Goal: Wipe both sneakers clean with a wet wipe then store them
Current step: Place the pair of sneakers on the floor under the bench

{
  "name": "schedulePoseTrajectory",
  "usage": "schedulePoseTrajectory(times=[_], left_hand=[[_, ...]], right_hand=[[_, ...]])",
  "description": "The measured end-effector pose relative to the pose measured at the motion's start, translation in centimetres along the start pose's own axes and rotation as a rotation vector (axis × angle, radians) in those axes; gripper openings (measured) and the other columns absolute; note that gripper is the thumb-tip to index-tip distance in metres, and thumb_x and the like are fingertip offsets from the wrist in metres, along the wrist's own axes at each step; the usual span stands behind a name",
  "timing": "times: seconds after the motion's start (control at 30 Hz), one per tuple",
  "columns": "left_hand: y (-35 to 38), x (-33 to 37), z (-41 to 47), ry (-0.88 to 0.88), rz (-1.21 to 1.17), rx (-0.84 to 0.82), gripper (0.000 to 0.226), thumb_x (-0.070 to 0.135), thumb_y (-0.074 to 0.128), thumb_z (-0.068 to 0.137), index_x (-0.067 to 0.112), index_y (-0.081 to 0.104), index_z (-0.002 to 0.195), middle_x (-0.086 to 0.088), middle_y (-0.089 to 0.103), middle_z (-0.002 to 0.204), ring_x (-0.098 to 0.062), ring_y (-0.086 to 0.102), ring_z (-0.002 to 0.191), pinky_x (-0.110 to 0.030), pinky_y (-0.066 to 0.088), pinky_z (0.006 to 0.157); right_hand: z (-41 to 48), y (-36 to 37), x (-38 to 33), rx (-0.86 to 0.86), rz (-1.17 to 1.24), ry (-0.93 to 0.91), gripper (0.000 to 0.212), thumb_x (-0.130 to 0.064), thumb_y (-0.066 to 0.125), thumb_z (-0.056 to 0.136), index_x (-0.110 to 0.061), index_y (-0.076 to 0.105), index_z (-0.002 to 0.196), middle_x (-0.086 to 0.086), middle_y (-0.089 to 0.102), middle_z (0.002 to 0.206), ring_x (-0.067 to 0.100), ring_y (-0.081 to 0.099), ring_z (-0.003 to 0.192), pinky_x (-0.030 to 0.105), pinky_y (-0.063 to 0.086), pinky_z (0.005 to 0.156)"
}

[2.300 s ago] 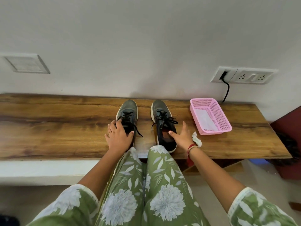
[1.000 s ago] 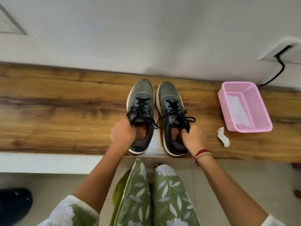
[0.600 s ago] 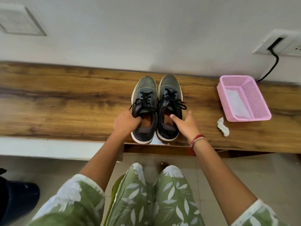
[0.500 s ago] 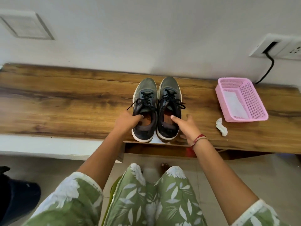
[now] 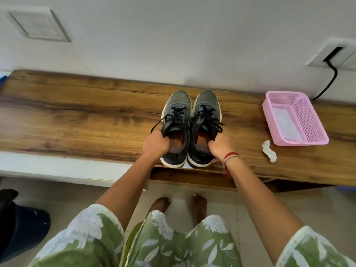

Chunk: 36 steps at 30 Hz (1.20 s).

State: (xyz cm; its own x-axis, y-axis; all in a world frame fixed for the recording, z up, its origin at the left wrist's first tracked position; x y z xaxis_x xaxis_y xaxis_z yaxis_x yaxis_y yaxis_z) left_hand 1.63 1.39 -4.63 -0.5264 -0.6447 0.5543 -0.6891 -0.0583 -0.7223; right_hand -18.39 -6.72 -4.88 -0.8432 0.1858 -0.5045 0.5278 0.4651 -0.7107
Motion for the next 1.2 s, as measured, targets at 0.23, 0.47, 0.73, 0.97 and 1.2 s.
schedulePoseTrajectory(times=[0.23,0.47,0.73,0.97,1.2], left_hand=[[-2.7,-0.3,-6.0,0.029,-0.046,-0.050,0.020,0.017,0.045,0.089,0.004,0.056,0.101,-0.016,0.064,0.088,-0.033,0.064,0.080,-0.044,0.056,0.077],[-7.7,-0.9,-17.1,0.033,-0.037,-0.028,0.021,0.015,0.051,0.082,-0.001,0.060,0.092,-0.022,0.065,0.088,-0.039,0.065,0.079,-0.047,0.057,0.074],[-4.9,-4.7,-23.7,-0.084,-0.089,-0.185,0.012,0.011,0.046,0.084,0.002,0.055,0.083,-0.021,0.063,0.083,-0.034,0.069,0.062,-0.046,0.059,0.065],[-2.3,-7.1,-23.1,-0.151,-0.066,-0.319,0.019,0.011,0.044,0.087,-0.003,0.055,0.094,-0.024,0.066,0.088,-0.038,0.069,0.071,-0.047,0.059,0.070],[0.7,-10.5,-20.8,-0.258,-0.125,-0.502,0.020,0.012,0.048,0.092,-0.005,0.058,0.098,-0.026,0.068,0.089,-0.037,0.070,0.074,-0.050,0.058,0.074]], right_hand=[[-6.1,-2.0,-0.2,-0.016,0.033,-0.122,0.025,-0.013,0.046,0.086,-0.009,0.058,0.108,0.015,0.064,0.099,0.029,0.065,0.070,0.032,0.056,0.049],[-17.1,-4.4,-0.4,-0.254,0.159,-0.125,0.029,-0.006,0.047,0.088,-0.009,0.051,0.117,0.016,0.055,0.108,0.036,0.064,0.084,0.042,0.059,0.058],[-22.9,-1.9,3.1,-0.369,0.047,-0.045,0.022,-0.004,0.043,0.091,0.000,0.053,0.110,0.021,0.056,0.106,0.037,0.065,0.076,0.037,0.056,0.047],[-23.0,2.0,6.3,-0.492,0.086,0.039,0.024,-0.002,0.046,0.091,0.006,0.054,0.112,0.015,0.058,0.094,0.028,0.064,0.075,0.035,0.058,0.056],[-21.4,4.1,6.4,-0.552,-0.021,0.030,0.011,-0.002,0.044,0.093,-0.006,0.050,0.101,0.014,0.058,0.089,0.030,0.065,0.070,0.037,0.058,0.054]])
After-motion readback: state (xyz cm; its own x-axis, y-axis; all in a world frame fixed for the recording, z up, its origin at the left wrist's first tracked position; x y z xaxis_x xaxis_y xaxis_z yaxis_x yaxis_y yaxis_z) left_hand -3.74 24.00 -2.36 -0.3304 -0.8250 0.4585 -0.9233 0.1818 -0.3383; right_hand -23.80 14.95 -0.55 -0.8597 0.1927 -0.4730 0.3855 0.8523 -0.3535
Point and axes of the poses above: each hand's wrist, its own z-axis towards the middle knuckle, its own y-axis out of the palm, x = y × z, the point moved 7 cm from there along z, towards the middle knuckle
